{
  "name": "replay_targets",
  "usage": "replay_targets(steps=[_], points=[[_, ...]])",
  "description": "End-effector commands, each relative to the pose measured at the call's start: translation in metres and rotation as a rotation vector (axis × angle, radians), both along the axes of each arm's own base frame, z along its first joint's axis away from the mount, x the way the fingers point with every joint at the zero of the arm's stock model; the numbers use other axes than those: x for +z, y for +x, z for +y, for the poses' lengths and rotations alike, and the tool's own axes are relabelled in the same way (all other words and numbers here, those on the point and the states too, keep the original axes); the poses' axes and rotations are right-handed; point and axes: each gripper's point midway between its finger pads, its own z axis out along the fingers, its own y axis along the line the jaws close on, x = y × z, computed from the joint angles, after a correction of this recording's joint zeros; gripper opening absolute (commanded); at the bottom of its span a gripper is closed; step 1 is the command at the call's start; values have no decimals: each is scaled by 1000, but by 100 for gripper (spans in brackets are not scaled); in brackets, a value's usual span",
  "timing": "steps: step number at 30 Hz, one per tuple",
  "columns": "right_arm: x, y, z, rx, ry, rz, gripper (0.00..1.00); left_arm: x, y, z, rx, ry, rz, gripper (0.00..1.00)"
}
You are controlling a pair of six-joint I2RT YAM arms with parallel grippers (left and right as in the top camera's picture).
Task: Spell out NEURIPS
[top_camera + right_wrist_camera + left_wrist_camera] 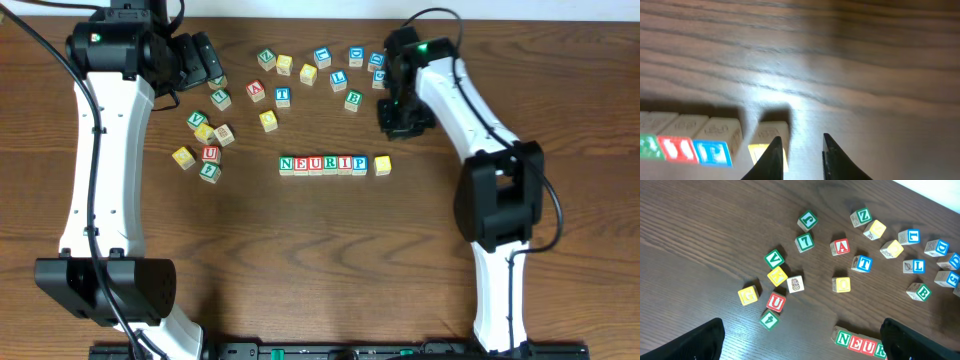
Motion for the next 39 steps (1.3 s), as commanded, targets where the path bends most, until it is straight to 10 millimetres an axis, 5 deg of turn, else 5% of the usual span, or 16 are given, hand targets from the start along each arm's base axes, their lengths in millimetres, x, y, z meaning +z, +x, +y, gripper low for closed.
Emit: replay_targets(steps=[1, 19, 39], points=[[43, 5, -13, -24, 11, -77, 25, -5, 0, 4, 1, 16, 16, 98], [-21, -32, -15, -31, 9, 77, 21, -5, 0, 4, 1, 16, 16, 98], [-50, -57, 9, -22, 35, 130, 21, -5, 0, 4, 1, 16, 16, 98]])
